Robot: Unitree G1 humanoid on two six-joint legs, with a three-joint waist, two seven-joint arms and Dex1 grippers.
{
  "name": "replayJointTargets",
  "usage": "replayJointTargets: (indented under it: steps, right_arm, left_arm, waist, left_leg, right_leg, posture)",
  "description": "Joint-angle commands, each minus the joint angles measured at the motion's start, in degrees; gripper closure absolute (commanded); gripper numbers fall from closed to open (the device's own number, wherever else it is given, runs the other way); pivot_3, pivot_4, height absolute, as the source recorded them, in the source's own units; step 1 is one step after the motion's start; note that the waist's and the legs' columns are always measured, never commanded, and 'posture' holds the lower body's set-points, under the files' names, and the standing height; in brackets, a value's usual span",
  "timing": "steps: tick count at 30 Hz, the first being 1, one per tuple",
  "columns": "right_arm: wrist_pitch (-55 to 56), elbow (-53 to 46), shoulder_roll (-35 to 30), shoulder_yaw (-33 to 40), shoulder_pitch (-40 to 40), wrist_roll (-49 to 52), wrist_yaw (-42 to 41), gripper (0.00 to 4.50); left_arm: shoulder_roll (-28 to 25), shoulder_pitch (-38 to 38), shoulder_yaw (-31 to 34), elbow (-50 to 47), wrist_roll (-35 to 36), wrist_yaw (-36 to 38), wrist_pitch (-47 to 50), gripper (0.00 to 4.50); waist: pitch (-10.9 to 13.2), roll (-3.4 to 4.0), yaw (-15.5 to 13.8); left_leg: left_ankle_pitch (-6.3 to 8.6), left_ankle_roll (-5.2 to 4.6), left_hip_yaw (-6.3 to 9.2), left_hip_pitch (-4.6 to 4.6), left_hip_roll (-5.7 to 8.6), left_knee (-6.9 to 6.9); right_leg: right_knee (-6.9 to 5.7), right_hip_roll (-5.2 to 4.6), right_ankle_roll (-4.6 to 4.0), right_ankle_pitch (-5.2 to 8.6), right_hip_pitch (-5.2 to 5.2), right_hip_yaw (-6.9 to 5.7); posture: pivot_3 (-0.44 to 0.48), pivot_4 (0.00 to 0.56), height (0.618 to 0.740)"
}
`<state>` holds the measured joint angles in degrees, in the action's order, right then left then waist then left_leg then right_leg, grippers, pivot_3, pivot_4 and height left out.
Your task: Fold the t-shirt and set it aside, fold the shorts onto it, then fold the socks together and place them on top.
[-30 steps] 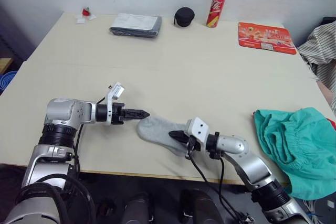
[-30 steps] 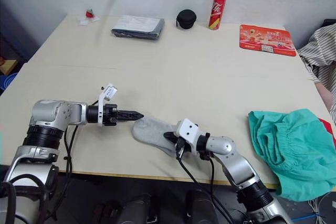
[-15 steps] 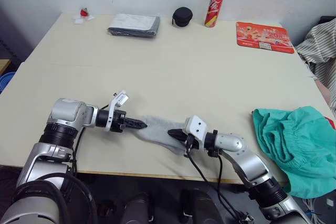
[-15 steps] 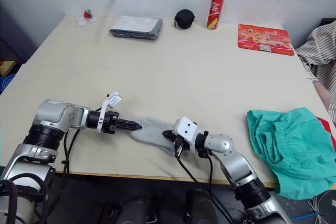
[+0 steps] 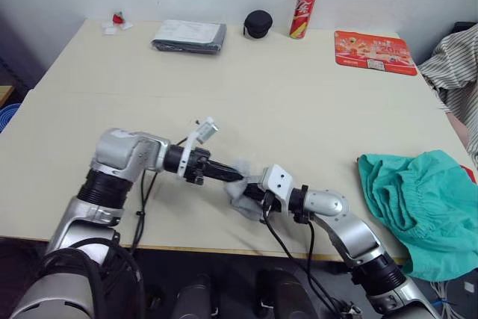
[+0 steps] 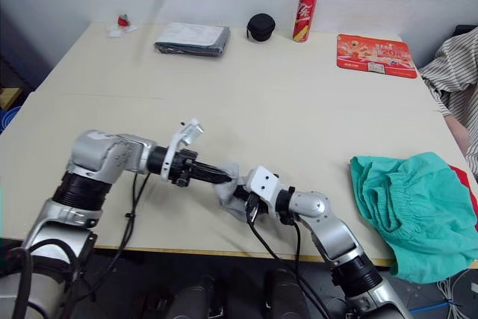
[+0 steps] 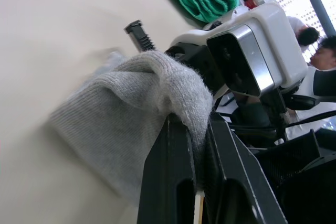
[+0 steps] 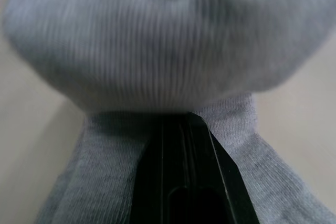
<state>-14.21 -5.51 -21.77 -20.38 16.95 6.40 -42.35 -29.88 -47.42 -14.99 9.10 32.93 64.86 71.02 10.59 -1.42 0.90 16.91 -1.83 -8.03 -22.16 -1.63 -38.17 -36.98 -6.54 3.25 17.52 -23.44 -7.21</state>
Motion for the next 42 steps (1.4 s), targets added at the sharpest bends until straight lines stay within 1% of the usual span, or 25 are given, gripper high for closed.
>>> replayJointTargets:
  steps: [1,4,6,7,10,11,15,17,18,21,22,23,26,30,34,39,42]
  right_arm:
    - [-3.95,-0.10,-1.28,0.57,-1.87,-1.71,1.35,4.50]
    - [-5.26,-3.01,-2.06,1.49,-2.51,-1.17,1.27,4.50]
    - [-6.33,-5.41,-2.43,2.36,-2.93,-1.00,1.96,4.50]
    - [-6.74,-6.14,-2.53,2.58,-3.05,-0.97,2.21,4.50]
    - [-9.28,-9.50,-2.80,3.77,-3.90,0.01,3.05,4.50]
    - [-10.45,-11.20,-2.95,4.26,-4.49,0.46,3.32,4.50]
    - [-14.03,-16.65,-3.66,6.57,-6.58,1.59,4.47,4.50]
    - [-15.91,-19.40,-4.01,8.66,-8.02,2.43,5.31,4.50]
    - [-16.97,-21.37,-4.61,10.82,-9.50,3.24,5.73,4.50]
    - [-18.94,-25.75,-6.59,17.28,-14.46,5.61,6.34,4.50]
    - [-19.20,-26.48,-6.92,18.65,-15.63,6.17,6.50,4.50]
    - [-19.13,-27.10,-7.56,20.89,-18.00,6.68,6.54,4.50]
    - [-17.48,-27.57,-8.99,25.21,-23.60,7.11,6.31,4.50]
    - [-14.10,-27.43,-7.89,28.01,-27.83,8.11,6.77,4.50]
    - [-12.14,-28.60,-6.24,29.33,-30.45,9.53,7.49,4.50]
    - [-9.38,-29.14,-5.42,30.17,-32.88,10.40,7.81,4.50]
    - [-5.54,-30.06,-3.43,31.68,-31.62,13.77,7.30,4.50]
  left_arm:
    - [2.25,-0.09,-1.99,-1.36,-0.85,-0.20,-3.77,4.49]
    - [3.46,0.45,-2.41,-1.36,0.10,1.22,-4.53,4.49]
    - [4.07,1.35,-2.44,-1.53,-0.20,1.63,-6.77,3.87]
    - [4.15,1.62,-2.58,-1.51,-0.52,1.67,-7.62,3.66]
    - [2.93,3.07,-4.43,-2.52,-1.38,4.77,-11.51,2.69]
    - [2.60,3.58,-5.01,-2.78,-1.77,5.90,-13.24,2.43]
    - [2.47,4.36,-6.07,-1.32,-3.68,7.57,-18.28,1.04]
    - [2.81,4.54,-6.07,-0.47,-4.14,8.62,-20.51,0.39]
    - [3.46,4.68,-5.56,0.38,-4.23,8.97,-22.12,0.06]
    - [4.62,5.13,-5.52,2.91,-5.94,11.02,-29.04,0.03]
    - [4.92,5.21,-5.57,3.66,-6.52,11.48,-30.71,0.03]
    - [5.45,5.45,-5.91,5.09,-8.00,12.11,-34.75,0.03]
    - [6.83,5.83,-6.50,8.43,-10.96,13.65,-42.74,0.03]
    - [8.12,6.57,-4.95,8.43,-10.03,15.58,-44.39,0.03]
    - [4.19,7.35,-3.11,2.28,-7.32,20.52,-43.10,0.03]
    - [3.22,7.33,0.06,1.38,-7.05,20.99,-46.16,0.03]
    - [1.82,7.25,2.16,2.07,-6.33,22.42,-46.36,0.03]
  waist:
    - [0.00,0.00,-0.04]
    - [0.00,0.00,-0.19]
    - [0.00,0.01,-0.27]
    - [0.01,0.02,-0.38]
    - [0.01,0.02,-0.73]
    - [0.02,0.03,-0.76]
    - [0.03,0.05,-0.87]
    - [0.03,0.05,-0.89]
    - [0.04,0.06,-0.91]
    - [0.05,0.09,-1.09]
    - [0.05,0.09,-1.14]
    - [0.05,0.09,-1.11]
    - [0.05,0.09,-1.15]
    - [0.06,0.10,-0.87]
    - [0.06,0.11,-0.71]
    - [0.08,0.13,-1.07]
    - [0.08,0.14,-1.08]
  left_leg:
    - [0.00,0.00,0.00,0.00,0.00,0.00]
    - [0.00,0.00,0.00,-0.03,0.00,0.00]
    - [0.01,-0.01,0.00,-0.03,0.00,0.00]
    - [0.01,-0.01,0.00,-0.03,0.00,0.01]
    - [0.01,-0.02,0.01,-0.06,0.00,0.01]
    - [0.02,-0.02,0.01,-0.07,0.00,0.01]
    - [0.02,-0.03,0.03,-0.15,0.00,0.01]
    - [0.03,-0.04,0.04,-0.16,0.00,0.02]
    - [0.04,-0.05,0.04,-0.17,0.00,0.02]
    - [0.06,-0.09,0.06,-0.22,0.00,0.03]
    - [0.08,-0.11,0.06,-0.22,0.00,0.03]
    - [0.09,-0.13,0.06,-0.23,0.00,0.04]
    - [0.10,-0.15,0.06,-0.25,0.00,0.07]
    - [0.13,-0.20,0.03,-0.24,0.00,0.09]
    - [0.11,-0.17,0.03,-0.22,-0.05,0.13]
    - [0.11,-0.17,0.06,-0.21,-0.03,0.13]
    - [0.13,-0.20,0.08,-0.22,-0.01,0.12]
  right_leg:
    - [0.00,0.00,0.00,0.00,0.00,0.00]
    - [0.02,0.00,0.00,0.00,-0.01,0.00]
    - [0.03,0.00,0.00,0.00,-0.02,0.00]
    - [0.04,0.00,0.00,0.00,-0.02,0.00]
    - [0.09,0.00,0.00,0.00,-0.03,0.00]
    - [0.10,0.00,0.00,0.00,-0.03,0.00]
    - [0.14,-0.01,-0.01,0.00,-0.08,-0.01]
    - [0.15,-0.01,-0.01,0.00,-0.08,-0.02]
    - [0.17,-0.01,-0.01,0.00,-0.09,-0.03]
    - [0.23,-0.01,-0.01,0.00,-0.10,-0.06]
    - [0.25,-0.01,-0.01,0.00,-0.09,-0.07]
    - [0.28,-0.01,-0.01,0.00,-0.09,-0.09]
    - [0.35,-0.01,0.00,0.00,-0.09,-0.15]
    - [0.37,0.00,0.00,0.00,-0.09,-0.15]
    - [0.32,0.04,0.00,0.00,-0.10,-0.15]
    - [0.36,0.02,0.00,0.00,-0.05,-0.15]
    - [0.40,0.02,0.01,-0.01,-0.04,-0.16]
  posture:
    - [0.000,0.150,0.740]
    - [0.000,0.150,0.740]
    - [0.000,0.150,0.740]
    - [0.000,0.150,0.740]
    - [0.000,0.150,0.740]
    - [0.000,0.150,0.740]
    - [0.000,0.150,0.740]
    - [0.000,0.150,0.740]
    - [0.000,0.150,0.740]
    - [0.000,0.150,0.740]
    - [0.000,0.150,0.740]
    - [0.000,0.150,0.740]
    - [0.000,0.150,0.740]
    - [0.000,0.150,0.740]
    - [0.000,0.150,0.740]
    - [0.000,0.150,0.740]
    - [0.000,0.150,0.740]
